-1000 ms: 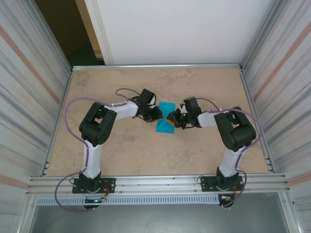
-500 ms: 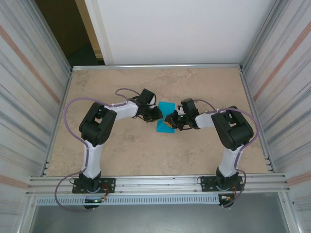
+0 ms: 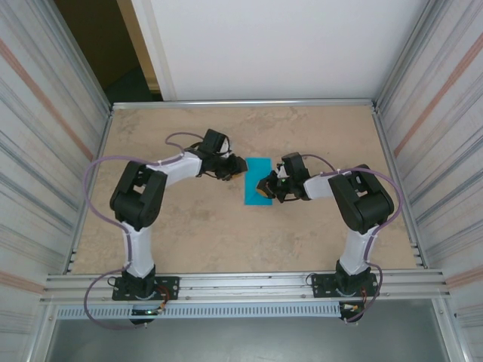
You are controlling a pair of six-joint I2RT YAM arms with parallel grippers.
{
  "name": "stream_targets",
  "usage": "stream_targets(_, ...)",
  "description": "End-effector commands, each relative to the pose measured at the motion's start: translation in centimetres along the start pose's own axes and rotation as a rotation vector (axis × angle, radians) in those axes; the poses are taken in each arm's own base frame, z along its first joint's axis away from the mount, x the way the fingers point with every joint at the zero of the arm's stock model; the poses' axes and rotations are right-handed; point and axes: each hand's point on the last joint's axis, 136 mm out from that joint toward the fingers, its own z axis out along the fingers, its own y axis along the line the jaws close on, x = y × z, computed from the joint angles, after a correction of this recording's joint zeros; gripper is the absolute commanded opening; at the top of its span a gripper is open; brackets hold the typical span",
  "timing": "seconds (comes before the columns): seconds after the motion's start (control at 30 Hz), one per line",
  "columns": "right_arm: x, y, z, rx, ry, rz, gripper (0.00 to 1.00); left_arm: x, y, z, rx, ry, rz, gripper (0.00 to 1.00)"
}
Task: Fold a paper plane with a square sheet of paper (pick it up from the middle)
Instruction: Pick up the paper from the center of the table, then turn over the paper at the center of the table.
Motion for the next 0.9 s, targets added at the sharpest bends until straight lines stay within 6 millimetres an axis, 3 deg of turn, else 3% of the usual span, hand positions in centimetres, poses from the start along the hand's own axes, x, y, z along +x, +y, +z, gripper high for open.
stream_targets(0.0,-0.6,0.8,-0.7,-0.012,-0.019,-0.043,0.09,-0.6,-1.1,-2.8,0.076,-0.048,-0.018,0.37)
stream_targets(0.17,-1.5,2.8,-2.2,-0.078,-0.034,-0.082,0.08,-0.5,-0.6,-5.3,0.148,-0.118,-0.043,0.5)
stream_targets(0.3,-2.3,5.6,-4.3,-0.157,-0.059,-0.154,0.08,0.1,-1.8,-6.6,0.223,-0.14,-0.032,0.57)
stream_targets(0.57,-2.7,12.3,-9.5,-0.336,-0.082,-0.323,0.07,0.6,-7.0,-9.1,0.481,-0.17,0.022,0.78)
stream_targets(0.73,-2.2,14.8,-11.2,-0.396,-0.08,-0.37,0.07,1.8,-10.5,-9.8,0.557,-0.158,0.114,0.89)
stream_targets(0.87,-1.9,16.1,-11.9,-0.444,-0.067,-0.379,0.07,2.4,-12.3,-9.8,0.588,-0.139,0.159,0.91)
